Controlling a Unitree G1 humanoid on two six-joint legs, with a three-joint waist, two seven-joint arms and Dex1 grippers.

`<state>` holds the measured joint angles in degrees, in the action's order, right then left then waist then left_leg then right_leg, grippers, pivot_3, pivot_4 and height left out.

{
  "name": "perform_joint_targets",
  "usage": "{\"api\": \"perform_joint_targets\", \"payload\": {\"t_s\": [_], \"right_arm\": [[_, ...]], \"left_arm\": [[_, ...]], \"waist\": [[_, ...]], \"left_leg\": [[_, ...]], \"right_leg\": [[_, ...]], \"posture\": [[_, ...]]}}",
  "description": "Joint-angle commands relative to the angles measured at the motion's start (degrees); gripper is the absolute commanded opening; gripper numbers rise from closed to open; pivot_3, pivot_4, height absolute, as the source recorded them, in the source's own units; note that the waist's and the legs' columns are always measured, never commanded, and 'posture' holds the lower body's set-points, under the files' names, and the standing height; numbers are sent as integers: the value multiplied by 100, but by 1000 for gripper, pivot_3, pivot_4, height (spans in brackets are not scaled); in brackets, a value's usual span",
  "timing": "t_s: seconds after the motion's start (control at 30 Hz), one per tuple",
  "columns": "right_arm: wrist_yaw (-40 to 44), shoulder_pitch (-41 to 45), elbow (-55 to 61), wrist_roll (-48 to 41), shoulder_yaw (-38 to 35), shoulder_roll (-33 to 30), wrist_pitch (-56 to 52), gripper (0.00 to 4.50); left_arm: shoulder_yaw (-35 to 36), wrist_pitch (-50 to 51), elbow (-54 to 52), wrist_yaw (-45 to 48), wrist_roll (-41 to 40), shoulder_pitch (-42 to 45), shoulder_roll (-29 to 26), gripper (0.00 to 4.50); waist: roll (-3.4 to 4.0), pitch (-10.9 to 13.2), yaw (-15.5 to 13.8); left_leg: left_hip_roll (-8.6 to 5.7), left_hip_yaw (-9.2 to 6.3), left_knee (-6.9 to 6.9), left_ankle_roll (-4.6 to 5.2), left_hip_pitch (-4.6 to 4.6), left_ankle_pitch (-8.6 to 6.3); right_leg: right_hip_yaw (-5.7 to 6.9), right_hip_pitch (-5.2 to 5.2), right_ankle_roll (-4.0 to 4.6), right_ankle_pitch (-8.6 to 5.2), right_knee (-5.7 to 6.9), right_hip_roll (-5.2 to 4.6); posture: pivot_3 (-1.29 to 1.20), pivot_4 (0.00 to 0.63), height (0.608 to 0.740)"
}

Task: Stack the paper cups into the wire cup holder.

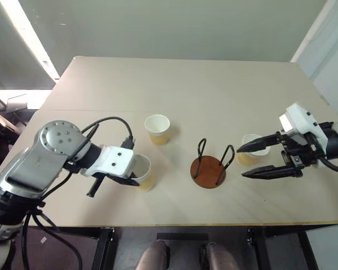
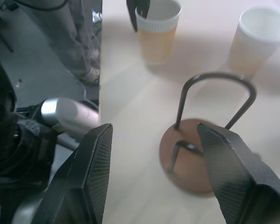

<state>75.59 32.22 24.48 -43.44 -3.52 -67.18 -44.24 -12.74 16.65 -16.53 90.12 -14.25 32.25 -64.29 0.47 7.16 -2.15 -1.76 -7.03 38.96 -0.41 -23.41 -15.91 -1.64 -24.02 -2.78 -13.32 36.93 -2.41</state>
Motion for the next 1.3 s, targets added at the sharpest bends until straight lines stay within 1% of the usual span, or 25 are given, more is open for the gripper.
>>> {"api": "perform_joint_targets", "payload": {"t_s": [0.03, 0.13, 0.2, 0.43, 0.53, 0.67, 0.77, 0.9, 1.0, 1.17, 1.3], "right_arm": [[168, 486, -241, 40, -85, -87, 98, 2977], [210, 1163, -736, 77, 50, -102, -127, 2977], [336, 1290, -923, 239, 146, -171, -42, 2977], [524, 880, -1041, 435, 65, -304, 76, 2977], [539, 726, -1027, 444, -34, -371, 31, 2977], [495, 457, -991, 402, -236, -474, -15, 2977], [398, 221, -866, 353, -414, -503, -50, 2977], [276, -63, -733, 303, -704, -554, -138, 2977], [208, -512, -573, 265, -1145, -644, -311, 2977], [57, -1035, -271, 117, -1759, -647, -512, 2977], [-60, -1386, -38, 50, -2139, -624, -635, 2977]], "left_arm": [[173, 210, -160, 237, -333, 292, -69, 59], [186, 533, 19, 238, -679, 890, 24, 59], [113, 702, 166, 238, -886, 1300, 94, 59], [-352, 1075, 1009, 238, -1270, 2971, 711, 59], [-626, 1055, 1419, 238, -1404, 3652, 1053, 59], [-951, 903, 1907, 238, -1610, 4322, 1525, 59], [-1195, 787, 2171, 238, -1811, 4643, 1797, 59], [-1666, 468, 2469, 238, -1909, 4867, 2082, 59], [-1903, 158, 2839, 238, -1952, 5018, 2477, 59], [-2268, -545, 3419, 238, -1597, 5153, 2826, 59], [-2417, -955, 3900, 238, -1422, 5291, 3188, 59]], "waist": [[0, 0, 0], [0, 0, -5], [-1, -1, -29], [-1, 0, -44], [-2, 0, -51], [-3, 1, -64], [-3, 2, -75], [-2, 2, -76], [-3, 3, -124], [-4, 3, -141], [-4, 3, -157]], "left_leg": [[0, 0, 0, 0, 0, 0], [0, 0, 3, 0, 0, 0], [0, -1, 5, 1, -1, 0], [-1, -2, 4, 4, -11, -2], [0, -2, 3, 4, -15, -2], [-1, 0, 4, 10, -22, -3], [0, 0, 6, 11, -27, -4], [2, 1, 6, 13, -28, -4], [2, -1, 10, 15, -31, -4], [1, 6, 15, 22, -39, -6], [2, 6, 15, 22, -39, -6]], "right_leg": [[0, 0, 0, 0, 0, 0], [1, -1, 0, 0, 0, 0], [2, 0, 0, 0, 0, 0], [5, 4, -7, 4, 2, -3], [6, 2, -9, 5, -1, -3], [6, 2, -15, 9, -8, -3], [7, 0, -18, 10, -12, -3], [6, 0, -21, 11, -12, -3], [8, 1, -23, 12, -13, -3], [5, 0, -31, 14, -20, -3], [6, 0, -33, 13, -19, -3]], "posture": [[0, 150, 740], [0, 150, 740], [0, 150, 740], [0, 150, 740], [0, 150, 740], [0, 150, 740], [0, 150, 740], [0, 150, 740], [0, 150, 740], [0, 150, 740], [0, 150, 740]]}}
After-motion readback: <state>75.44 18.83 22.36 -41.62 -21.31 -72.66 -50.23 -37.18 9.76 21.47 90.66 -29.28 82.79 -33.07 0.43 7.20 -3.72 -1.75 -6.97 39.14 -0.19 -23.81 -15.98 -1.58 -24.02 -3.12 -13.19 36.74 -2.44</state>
